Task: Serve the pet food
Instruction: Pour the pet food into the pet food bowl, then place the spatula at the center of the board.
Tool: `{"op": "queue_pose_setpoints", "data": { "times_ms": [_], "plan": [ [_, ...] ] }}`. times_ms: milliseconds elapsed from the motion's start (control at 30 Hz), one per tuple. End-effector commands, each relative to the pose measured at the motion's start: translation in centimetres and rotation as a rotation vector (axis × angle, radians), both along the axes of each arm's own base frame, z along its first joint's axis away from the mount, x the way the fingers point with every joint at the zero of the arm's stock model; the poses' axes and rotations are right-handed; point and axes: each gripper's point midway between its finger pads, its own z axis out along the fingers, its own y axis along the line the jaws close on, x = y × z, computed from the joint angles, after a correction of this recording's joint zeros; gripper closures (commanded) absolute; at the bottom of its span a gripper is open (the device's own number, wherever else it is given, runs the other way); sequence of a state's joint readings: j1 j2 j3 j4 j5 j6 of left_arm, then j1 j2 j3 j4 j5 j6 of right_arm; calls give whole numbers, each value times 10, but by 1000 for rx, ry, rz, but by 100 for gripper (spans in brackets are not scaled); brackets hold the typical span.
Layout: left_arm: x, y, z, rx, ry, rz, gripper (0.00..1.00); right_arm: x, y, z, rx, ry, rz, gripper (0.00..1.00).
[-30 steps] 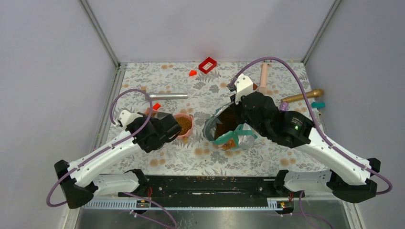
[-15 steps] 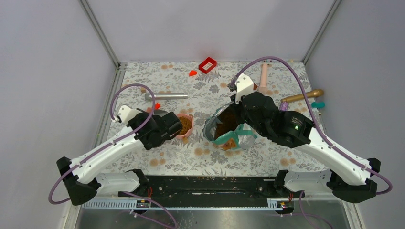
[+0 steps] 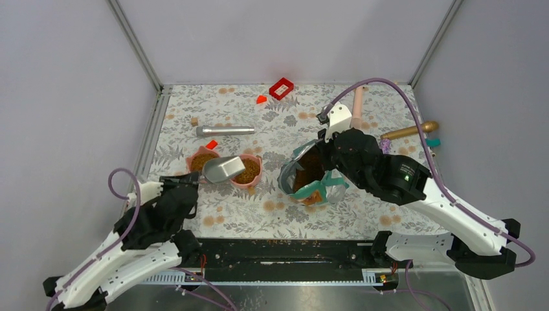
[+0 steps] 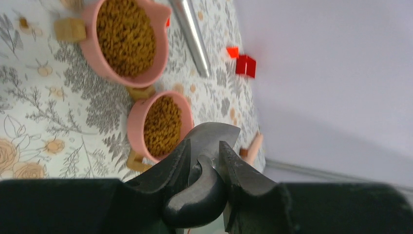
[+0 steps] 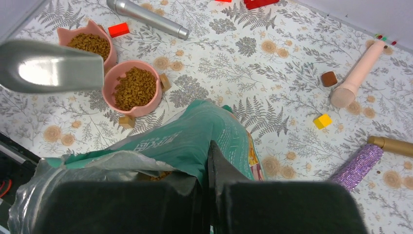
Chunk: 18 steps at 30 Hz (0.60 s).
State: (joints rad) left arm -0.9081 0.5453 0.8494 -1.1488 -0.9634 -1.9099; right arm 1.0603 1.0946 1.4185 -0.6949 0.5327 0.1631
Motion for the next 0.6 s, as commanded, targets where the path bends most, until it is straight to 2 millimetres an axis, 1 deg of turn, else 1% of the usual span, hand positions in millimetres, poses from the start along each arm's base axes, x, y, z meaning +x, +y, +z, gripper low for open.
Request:
{"op": "queue_pose_setpoints", "data": {
  "times_ms": [0, 67, 133, 267, 333, 400, 467, 567],
  "plan": [
    [-5, -45, 5, -182, -129, -253, 100, -1, -8, 26, 147, -48, -52, 100],
    [-10, -63, 3, -221, -149, -355, 100, 0, -7, 27, 159, -50, -57, 100],
    [-13, -80, -4, -209, -105, -433, 100, 0, -6, 27, 167, -44, -60, 100],
    [-20, -107, -36, -104, 91, -550, 100, -2, -5, 27, 180, -36, -57, 100],
    [-22, -124, -47, -48, 141, -637, 100, -2, -6, 27, 186, -36, -63, 100],
    [-24, -140, -59, -35, 181, -703, 100, -3, -6, 28, 191, -36, -59, 100],
    [-25, -147, -70, -22, 204, -738, 100, -3, -6, 27, 188, -33, -54, 100],
    [-24, -147, -91, 28, 220, -755, 100, -4, -4, 25, 182, -25, -51, 100]
  ]
}}
